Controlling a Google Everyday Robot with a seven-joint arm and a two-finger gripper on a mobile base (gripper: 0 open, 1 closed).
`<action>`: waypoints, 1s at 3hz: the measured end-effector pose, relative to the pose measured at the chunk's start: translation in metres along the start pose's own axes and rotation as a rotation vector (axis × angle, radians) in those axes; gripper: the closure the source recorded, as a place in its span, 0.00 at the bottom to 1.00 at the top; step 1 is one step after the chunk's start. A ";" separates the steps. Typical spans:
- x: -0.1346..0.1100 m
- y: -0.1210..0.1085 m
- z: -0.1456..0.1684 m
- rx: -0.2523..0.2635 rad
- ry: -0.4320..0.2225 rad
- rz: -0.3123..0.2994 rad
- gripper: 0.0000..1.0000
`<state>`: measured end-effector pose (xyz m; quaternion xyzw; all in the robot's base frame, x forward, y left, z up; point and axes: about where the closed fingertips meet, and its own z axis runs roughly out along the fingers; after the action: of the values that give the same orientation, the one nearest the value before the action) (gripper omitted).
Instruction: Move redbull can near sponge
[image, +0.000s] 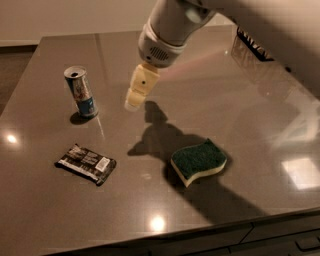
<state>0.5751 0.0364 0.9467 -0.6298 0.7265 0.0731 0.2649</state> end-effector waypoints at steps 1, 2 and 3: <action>-0.039 0.005 0.031 -0.042 -0.041 -0.004 0.00; -0.070 0.009 0.062 -0.075 -0.064 -0.011 0.00; -0.093 0.010 0.083 -0.107 -0.082 -0.010 0.00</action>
Offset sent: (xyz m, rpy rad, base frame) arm 0.0244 0.1391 -0.0369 0.0908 0.0748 0.0883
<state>0.5963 0.1562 0.9180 -0.6433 0.7069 0.1363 0.2606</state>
